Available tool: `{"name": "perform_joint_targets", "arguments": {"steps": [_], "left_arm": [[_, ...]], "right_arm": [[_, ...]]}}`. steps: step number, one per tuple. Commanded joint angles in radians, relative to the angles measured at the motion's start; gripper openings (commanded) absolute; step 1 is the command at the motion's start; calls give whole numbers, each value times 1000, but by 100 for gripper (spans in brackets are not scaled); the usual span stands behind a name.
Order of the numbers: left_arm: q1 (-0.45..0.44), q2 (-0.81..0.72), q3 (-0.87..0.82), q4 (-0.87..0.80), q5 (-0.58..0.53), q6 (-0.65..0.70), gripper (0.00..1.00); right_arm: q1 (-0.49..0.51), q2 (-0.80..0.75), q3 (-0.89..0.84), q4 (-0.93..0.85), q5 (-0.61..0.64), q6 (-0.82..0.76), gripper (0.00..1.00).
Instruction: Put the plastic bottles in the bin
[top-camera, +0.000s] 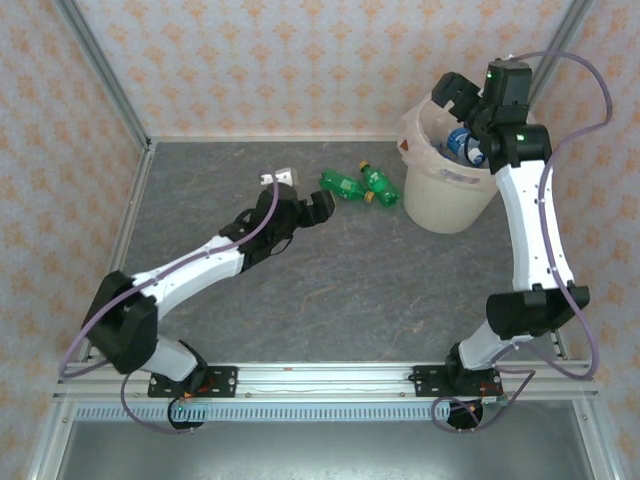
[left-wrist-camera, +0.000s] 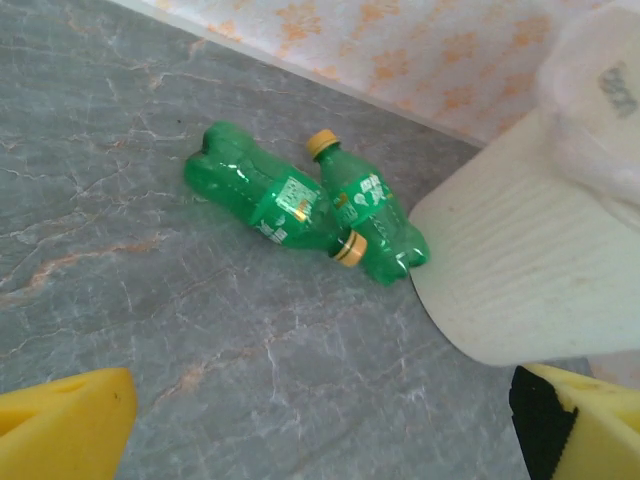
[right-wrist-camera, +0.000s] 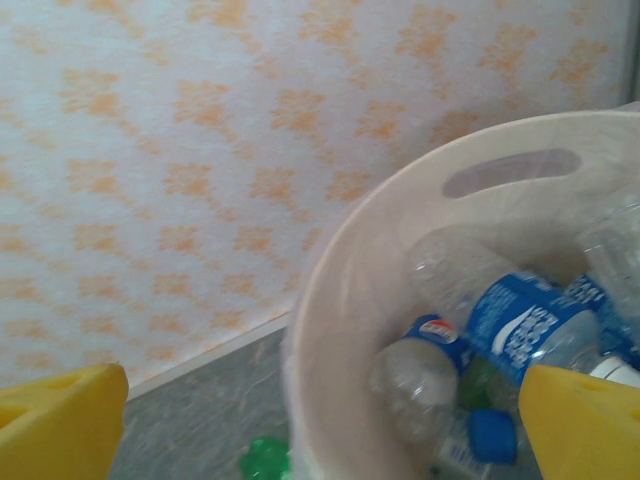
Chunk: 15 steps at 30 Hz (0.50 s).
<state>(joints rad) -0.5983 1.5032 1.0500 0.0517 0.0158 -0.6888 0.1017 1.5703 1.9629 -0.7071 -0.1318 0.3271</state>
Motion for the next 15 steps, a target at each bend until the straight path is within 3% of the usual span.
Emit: {"name": "perform_joint_targets", "arguments": {"steps": [1, 7, 15], "left_arm": [[21, 90, 97, -17, -29, -77, 96], [32, 274, 222, -23, -57, -140, 95], [38, 529, 460, -134, -95, -252, 92]], "right_arm": [[46, -57, -55, 9, -24, -13, 100], [165, -105, -105, 21, -3, -48, 100], [232, -140, -158, 37, 19, -38, 100]]}}
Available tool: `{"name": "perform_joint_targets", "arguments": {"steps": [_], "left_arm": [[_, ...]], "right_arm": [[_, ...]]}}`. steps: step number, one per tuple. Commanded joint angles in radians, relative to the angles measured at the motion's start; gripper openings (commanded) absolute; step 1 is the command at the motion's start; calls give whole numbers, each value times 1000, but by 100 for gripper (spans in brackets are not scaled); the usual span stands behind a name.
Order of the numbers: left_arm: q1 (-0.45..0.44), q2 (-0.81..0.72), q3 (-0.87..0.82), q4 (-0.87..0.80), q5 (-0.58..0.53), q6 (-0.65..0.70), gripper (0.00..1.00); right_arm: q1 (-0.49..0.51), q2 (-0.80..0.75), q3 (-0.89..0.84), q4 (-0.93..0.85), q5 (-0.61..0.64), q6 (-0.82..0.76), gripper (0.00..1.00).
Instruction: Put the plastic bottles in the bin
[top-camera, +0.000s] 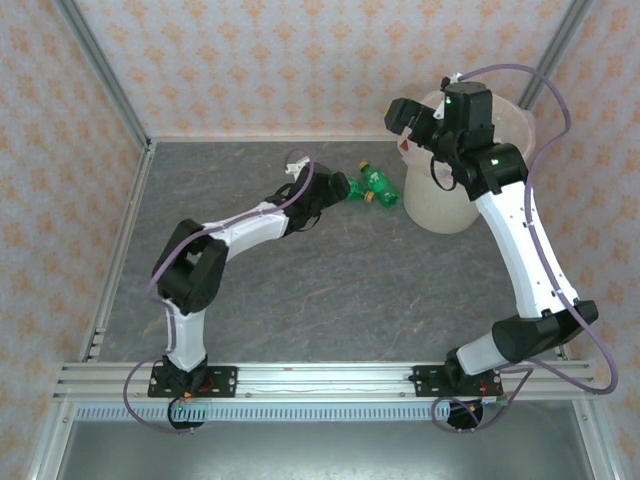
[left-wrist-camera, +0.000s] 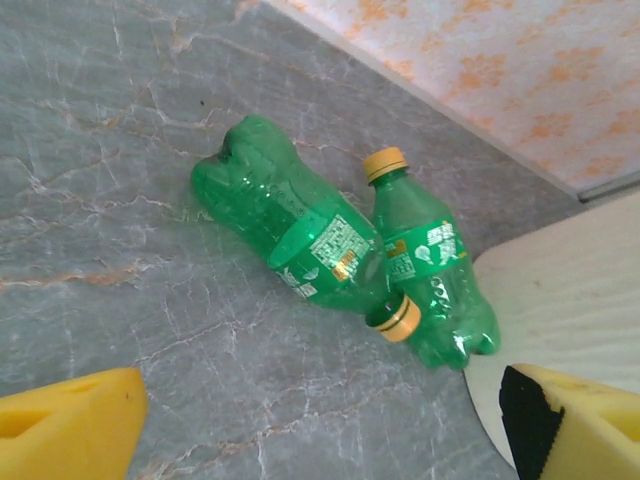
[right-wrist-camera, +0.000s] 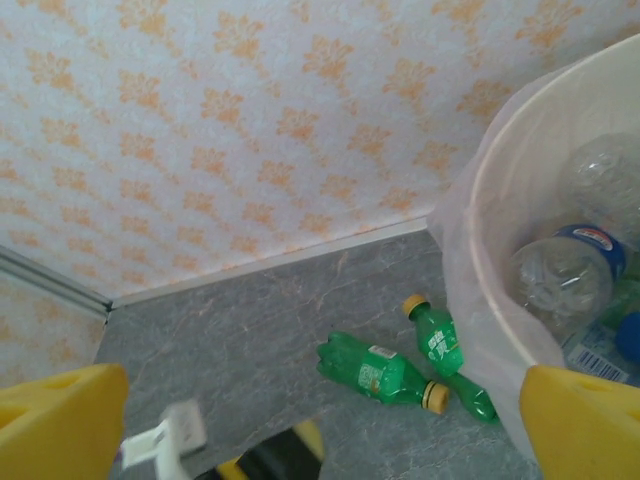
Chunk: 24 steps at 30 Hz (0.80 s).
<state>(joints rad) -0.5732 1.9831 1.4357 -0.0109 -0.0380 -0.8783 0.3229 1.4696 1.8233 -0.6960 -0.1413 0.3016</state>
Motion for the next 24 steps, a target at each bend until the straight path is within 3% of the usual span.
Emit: {"name": "perform_joint_targets", "arguments": {"steps": [1, 11, 24], "left_arm": [[13, 75, 100, -82, -48, -70, 91], [13, 269, 309, -98, -72, -68, 92], [24, 484, 573, -249, -82, -117, 89]], "right_arm": [[11, -43, -27, 29, 29, -11, 100], [12, -65, -60, 44, 48, -10, 100], [12, -43, -36, 43, 49, -11, 100]]}}
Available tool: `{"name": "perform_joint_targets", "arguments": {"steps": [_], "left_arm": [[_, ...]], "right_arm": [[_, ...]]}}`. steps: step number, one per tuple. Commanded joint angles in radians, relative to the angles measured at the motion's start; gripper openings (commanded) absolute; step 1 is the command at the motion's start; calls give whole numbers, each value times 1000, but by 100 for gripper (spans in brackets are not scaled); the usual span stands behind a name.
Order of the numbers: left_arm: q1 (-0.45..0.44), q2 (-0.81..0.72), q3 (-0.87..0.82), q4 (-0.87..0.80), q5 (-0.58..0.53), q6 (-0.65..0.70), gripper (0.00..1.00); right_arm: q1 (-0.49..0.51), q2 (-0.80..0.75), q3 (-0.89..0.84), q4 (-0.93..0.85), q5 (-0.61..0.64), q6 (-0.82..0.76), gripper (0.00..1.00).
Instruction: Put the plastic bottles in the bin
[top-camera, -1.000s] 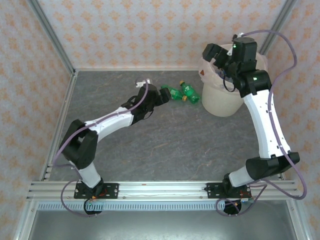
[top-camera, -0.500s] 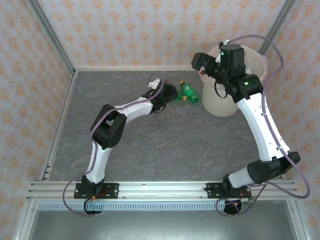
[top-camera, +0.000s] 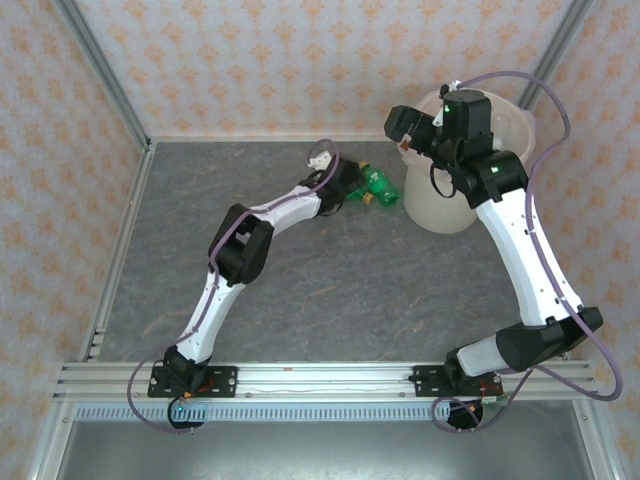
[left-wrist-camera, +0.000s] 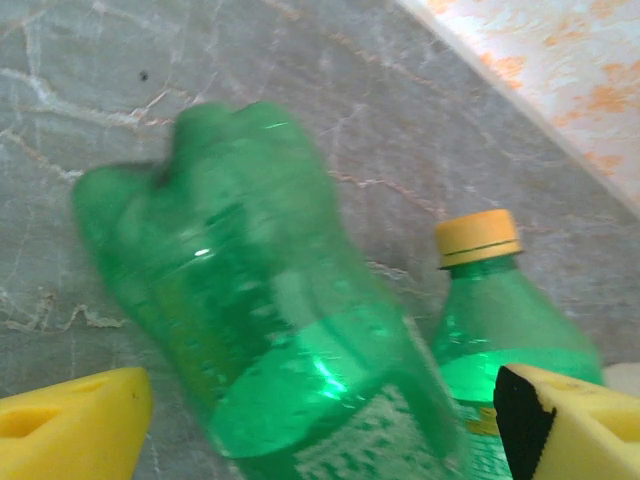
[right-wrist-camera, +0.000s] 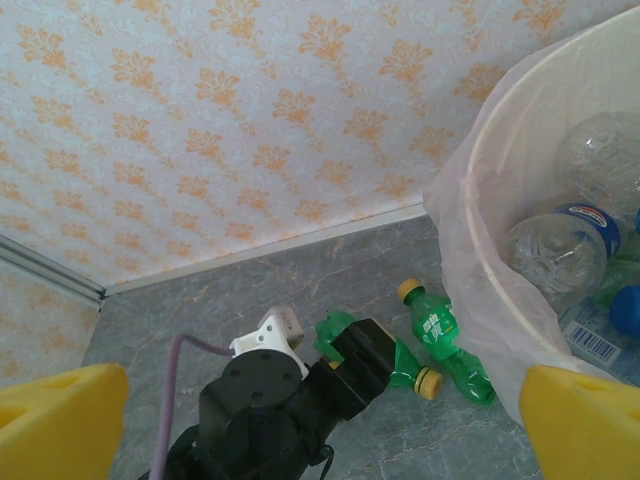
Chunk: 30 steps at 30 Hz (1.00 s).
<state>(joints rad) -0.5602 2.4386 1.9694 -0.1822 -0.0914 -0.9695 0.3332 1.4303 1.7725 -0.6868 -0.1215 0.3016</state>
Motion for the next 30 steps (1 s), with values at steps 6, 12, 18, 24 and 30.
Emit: {"name": "perform_joint_targets", "arguments": {"steps": [6, 12, 18, 24, 30], "left_arm": [[23, 31, 38, -108, -35, 2, 80], [30, 28, 36, -127, -6, 82, 85], [29, -59, -72, -93, 22, 149, 84], [28, -126, -147, -148, 51, 247, 84], [23, -227, -313, -62, 124, 284, 83]], "right_arm": [[2, 15, 25, 35, 28, -18, 100], [2, 28, 25, 44, 20, -19, 100], [2, 31, 25, 45, 11, -19, 100], [1, 22, 17, 43, 16, -16, 100], [2, 22, 2, 49, -1, 3, 100]]}}
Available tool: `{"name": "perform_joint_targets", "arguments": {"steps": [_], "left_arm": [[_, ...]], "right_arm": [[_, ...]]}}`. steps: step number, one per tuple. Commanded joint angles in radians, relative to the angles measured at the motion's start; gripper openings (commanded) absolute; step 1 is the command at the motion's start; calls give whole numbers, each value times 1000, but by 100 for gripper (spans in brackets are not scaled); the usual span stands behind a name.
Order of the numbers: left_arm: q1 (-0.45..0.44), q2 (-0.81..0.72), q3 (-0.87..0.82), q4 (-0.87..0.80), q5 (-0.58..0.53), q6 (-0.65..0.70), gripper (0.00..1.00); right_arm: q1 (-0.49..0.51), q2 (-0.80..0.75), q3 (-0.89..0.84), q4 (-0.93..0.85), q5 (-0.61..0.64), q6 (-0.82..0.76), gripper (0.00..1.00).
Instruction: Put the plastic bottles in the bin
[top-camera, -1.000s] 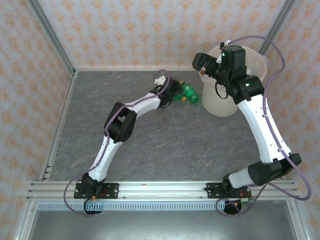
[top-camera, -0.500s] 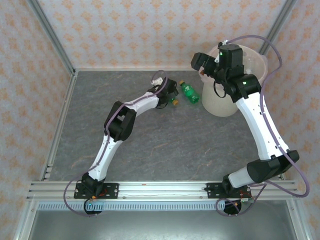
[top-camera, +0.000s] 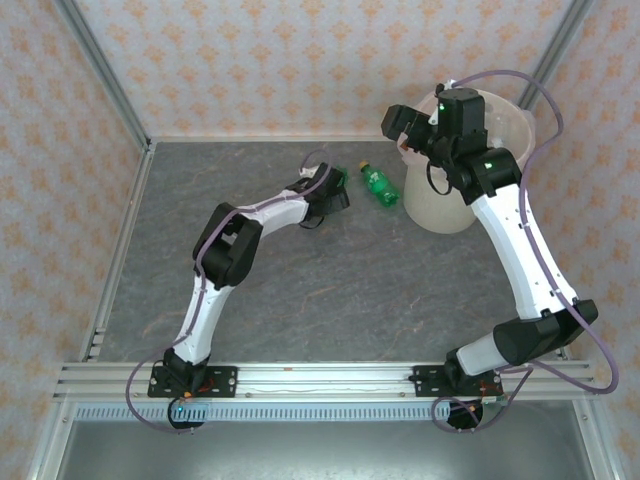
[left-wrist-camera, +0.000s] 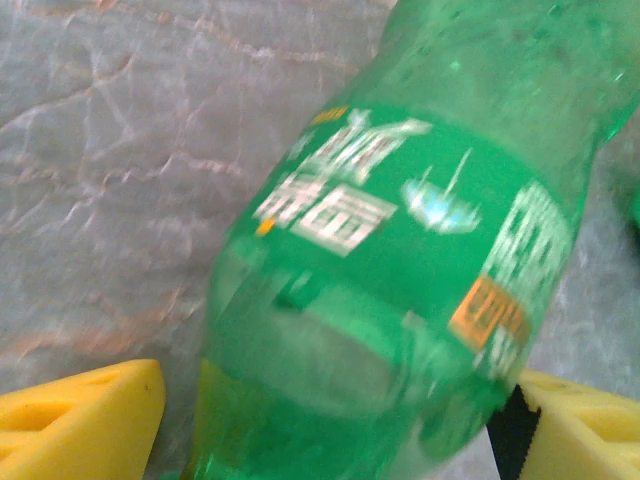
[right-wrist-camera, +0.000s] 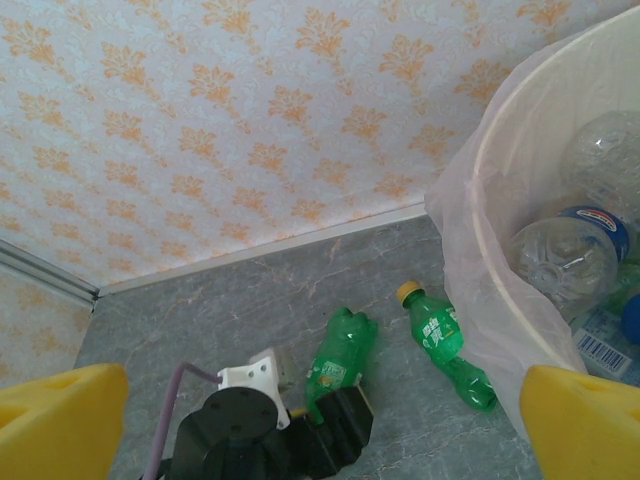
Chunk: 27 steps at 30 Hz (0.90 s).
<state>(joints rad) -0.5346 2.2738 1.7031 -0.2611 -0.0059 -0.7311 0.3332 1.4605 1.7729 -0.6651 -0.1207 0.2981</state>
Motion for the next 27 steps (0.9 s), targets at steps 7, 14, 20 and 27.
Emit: {"name": "perform_joint_targets", "arguments": {"steps": [7, 14, 20, 27], "left_arm": [[-4, -71, -107, 61, 118, 121, 80], [-2, -59, -75, 51, 167, 264, 75], [-2, -78, -115, 58, 217, 327, 67], [1, -70, -112, 48, 195, 371, 49]], "right_arm": [[2, -30, -29, 27, -6, 28, 100], [2, -69, -59, 18, 7, 36, 100], [2, -96, -88, 22, 10, 46, 100], [2, -107, -105, 25, -2, 58, 100]]}}
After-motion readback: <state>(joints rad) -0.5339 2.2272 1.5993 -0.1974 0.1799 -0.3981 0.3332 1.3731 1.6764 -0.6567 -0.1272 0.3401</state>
